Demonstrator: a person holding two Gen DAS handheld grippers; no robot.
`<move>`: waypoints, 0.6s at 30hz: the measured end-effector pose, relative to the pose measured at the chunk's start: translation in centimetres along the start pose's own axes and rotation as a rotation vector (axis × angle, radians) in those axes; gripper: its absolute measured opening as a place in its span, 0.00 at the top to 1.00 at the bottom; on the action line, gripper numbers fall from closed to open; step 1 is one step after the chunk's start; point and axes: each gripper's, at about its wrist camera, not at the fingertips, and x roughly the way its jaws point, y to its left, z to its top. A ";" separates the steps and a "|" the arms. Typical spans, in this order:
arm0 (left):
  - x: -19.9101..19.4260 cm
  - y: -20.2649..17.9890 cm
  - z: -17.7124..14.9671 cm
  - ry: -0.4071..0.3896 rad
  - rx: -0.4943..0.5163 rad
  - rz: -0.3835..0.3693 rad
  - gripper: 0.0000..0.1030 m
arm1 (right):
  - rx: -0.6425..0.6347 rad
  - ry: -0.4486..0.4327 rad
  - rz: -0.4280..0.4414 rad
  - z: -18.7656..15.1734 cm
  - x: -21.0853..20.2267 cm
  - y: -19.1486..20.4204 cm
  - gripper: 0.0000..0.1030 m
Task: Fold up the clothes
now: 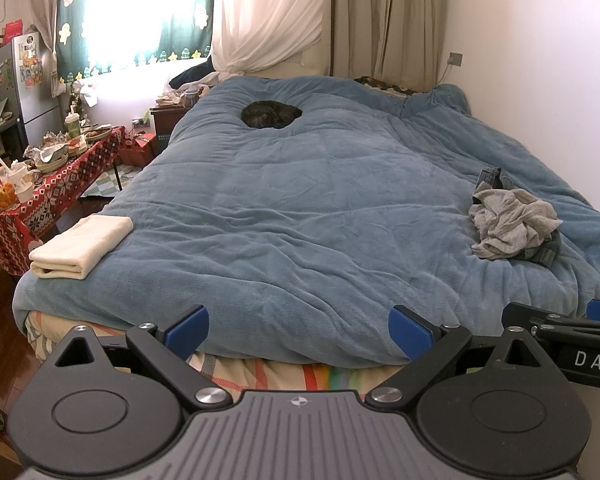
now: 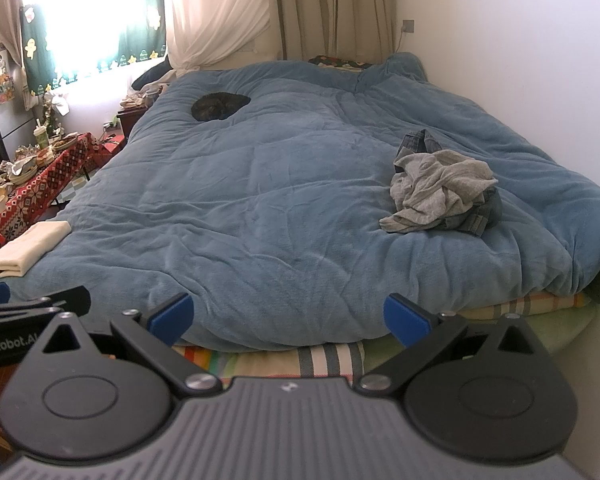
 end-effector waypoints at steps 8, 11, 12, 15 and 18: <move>0.0 0.1 -0.1 0.005 -0.005 -0.003 0.05 | 0.003 0.008 -0.002 0.3 0.0 -0.1 0.01; -0.1 0.2 0.1 0.003 -0.004 -0.004 0.05 | 0.005 0.008 -0.001 0.3 0.3 -0.1 0.01; -0.1 0.2 0.0 0.004 -0.004 -0.005 0.05 | 0.005 0.008 -0.001 0.3 0.3 -0.1 0.01; 0.0 0.1 -0.1 0.008 -0.004 -0.004 0.05 | 0.006 0.008 -0.001 0.2 0.2 -0.2 0.01; 0.0 0.1 -0.3 0.006 -0.003 -0.006 0.05 | 0.007 0.007 0.000 0.2 0.2 -0.2 0.01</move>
